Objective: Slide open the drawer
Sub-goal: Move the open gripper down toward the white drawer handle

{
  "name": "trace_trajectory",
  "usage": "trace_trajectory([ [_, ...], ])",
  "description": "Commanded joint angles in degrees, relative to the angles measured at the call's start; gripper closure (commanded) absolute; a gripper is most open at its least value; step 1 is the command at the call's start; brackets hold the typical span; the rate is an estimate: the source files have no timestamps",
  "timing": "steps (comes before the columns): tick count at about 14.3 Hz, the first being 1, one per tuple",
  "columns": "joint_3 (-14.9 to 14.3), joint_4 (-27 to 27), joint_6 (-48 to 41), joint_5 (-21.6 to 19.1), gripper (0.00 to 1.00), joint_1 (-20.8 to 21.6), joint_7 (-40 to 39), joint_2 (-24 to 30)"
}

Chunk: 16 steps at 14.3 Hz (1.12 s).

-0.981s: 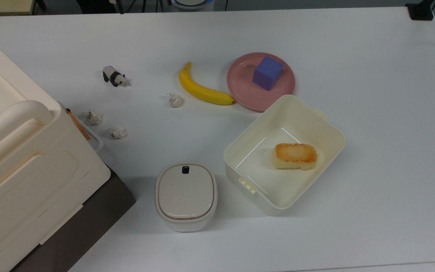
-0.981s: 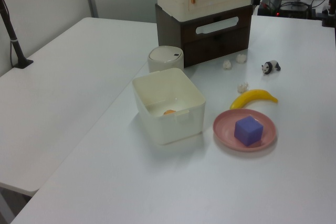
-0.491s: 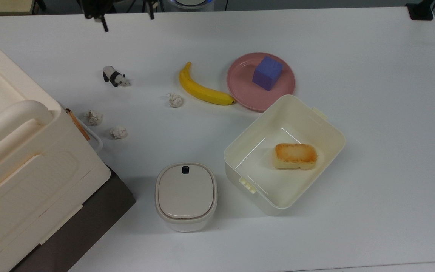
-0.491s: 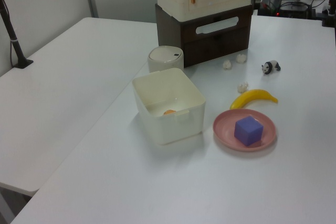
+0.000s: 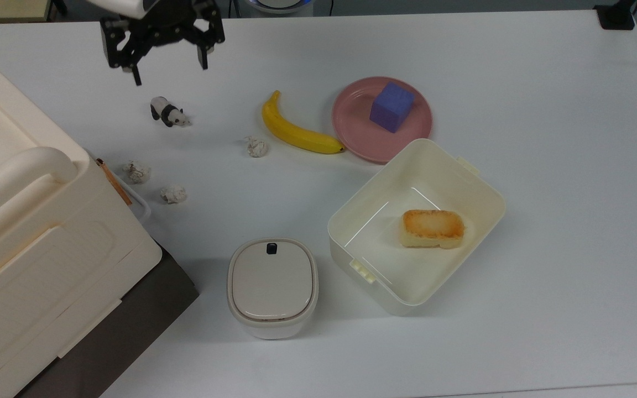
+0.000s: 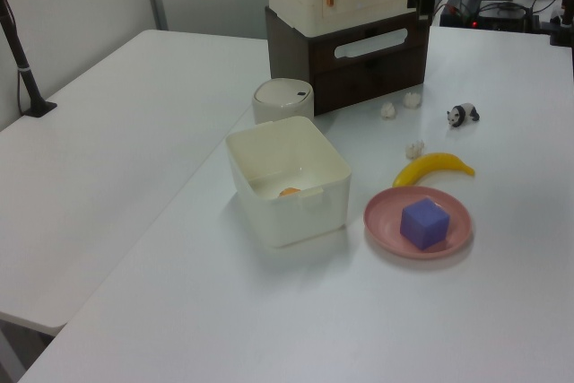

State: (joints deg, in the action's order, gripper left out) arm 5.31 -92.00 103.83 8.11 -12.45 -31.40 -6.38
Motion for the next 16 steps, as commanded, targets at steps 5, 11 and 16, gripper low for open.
trace_trajectory([
  [5,-0.91,-0.63,7.70,4.36,0.00,-0.12,0.28,-3.64],
  [11,-2.40,-0.19,11.74,5.69,0.00,-0.12,0.28,-7.15],
  [16,-3.37,-0.19,14.99,7.00,0.00,-0.12,0.28,-8.74],
])
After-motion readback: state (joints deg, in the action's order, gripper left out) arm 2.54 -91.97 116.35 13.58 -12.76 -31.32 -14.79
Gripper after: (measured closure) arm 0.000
